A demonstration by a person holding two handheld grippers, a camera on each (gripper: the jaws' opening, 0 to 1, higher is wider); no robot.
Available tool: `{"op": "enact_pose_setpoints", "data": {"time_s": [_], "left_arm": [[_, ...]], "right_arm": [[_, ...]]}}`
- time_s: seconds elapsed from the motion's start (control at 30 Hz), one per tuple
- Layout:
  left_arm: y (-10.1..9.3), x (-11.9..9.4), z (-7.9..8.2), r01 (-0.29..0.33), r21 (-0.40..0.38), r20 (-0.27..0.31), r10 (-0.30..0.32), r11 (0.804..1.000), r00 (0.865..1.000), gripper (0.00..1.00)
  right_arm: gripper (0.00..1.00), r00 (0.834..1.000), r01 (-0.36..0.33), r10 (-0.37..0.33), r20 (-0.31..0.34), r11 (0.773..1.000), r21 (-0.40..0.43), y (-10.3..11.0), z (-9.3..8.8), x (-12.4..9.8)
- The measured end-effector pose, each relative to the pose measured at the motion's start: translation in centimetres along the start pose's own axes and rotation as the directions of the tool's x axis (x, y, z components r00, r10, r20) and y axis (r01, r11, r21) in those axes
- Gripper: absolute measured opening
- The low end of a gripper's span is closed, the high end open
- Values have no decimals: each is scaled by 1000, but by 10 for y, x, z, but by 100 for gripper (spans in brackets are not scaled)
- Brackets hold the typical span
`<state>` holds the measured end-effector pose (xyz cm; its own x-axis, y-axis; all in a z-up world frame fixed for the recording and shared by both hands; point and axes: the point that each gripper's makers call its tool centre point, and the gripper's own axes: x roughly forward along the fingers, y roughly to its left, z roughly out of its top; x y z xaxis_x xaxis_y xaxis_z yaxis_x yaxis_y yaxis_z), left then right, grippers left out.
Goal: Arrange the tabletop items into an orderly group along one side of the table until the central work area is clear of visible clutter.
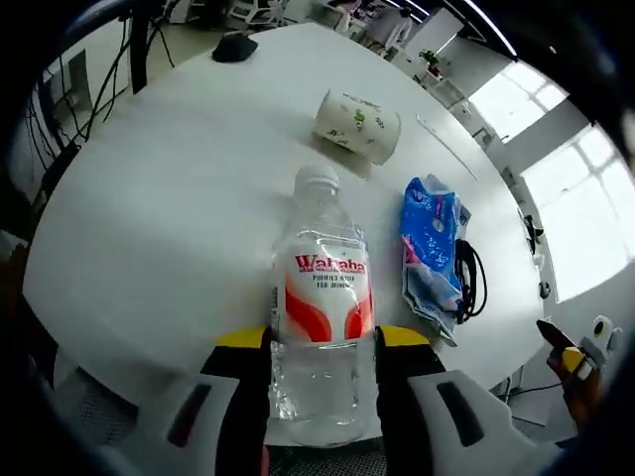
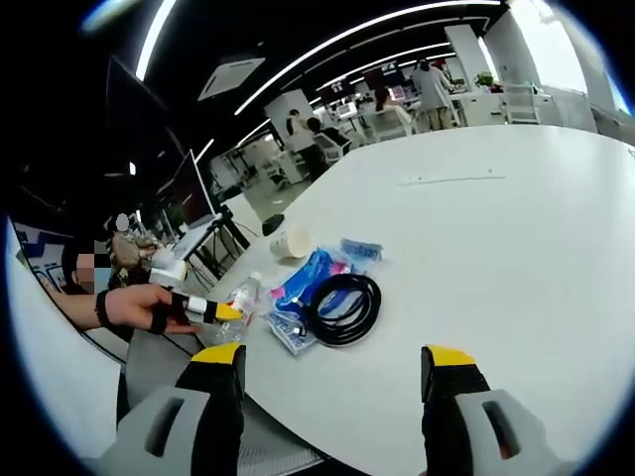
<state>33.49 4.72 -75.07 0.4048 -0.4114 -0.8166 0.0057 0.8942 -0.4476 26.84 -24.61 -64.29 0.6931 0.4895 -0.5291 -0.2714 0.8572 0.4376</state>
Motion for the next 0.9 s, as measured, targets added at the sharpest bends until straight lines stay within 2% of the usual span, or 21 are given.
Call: {"op": "enact_pose_setpoints", "data": {"time_s": [0.3, 0.57, 0.77, 0.9], "left_arm": [[4, -5, -4, -6, 25, -20, 6, 1000, 1000, 40], [7, -8, -5, -28, 144, -56, 37, 989, 998, 41], [5, -8, -3, -37, 176, -70, 50, 984, 996, 42], [3, -6, 5, -48, 207, -51, 60, 977, 997, 43]], "right_arm": [[73, 1000, 1, -1, 9, 1000, -1, 0, 3, -1], [73, 1000, 9, -9, 2, 1000, 6, -2, -2, -3], [73, 1000, 4, -4, -1, 1000, 3, 0, -1, -2], [73, 1000, -1, 1, -7, 1000, -3, 2, 0, 0]]}}
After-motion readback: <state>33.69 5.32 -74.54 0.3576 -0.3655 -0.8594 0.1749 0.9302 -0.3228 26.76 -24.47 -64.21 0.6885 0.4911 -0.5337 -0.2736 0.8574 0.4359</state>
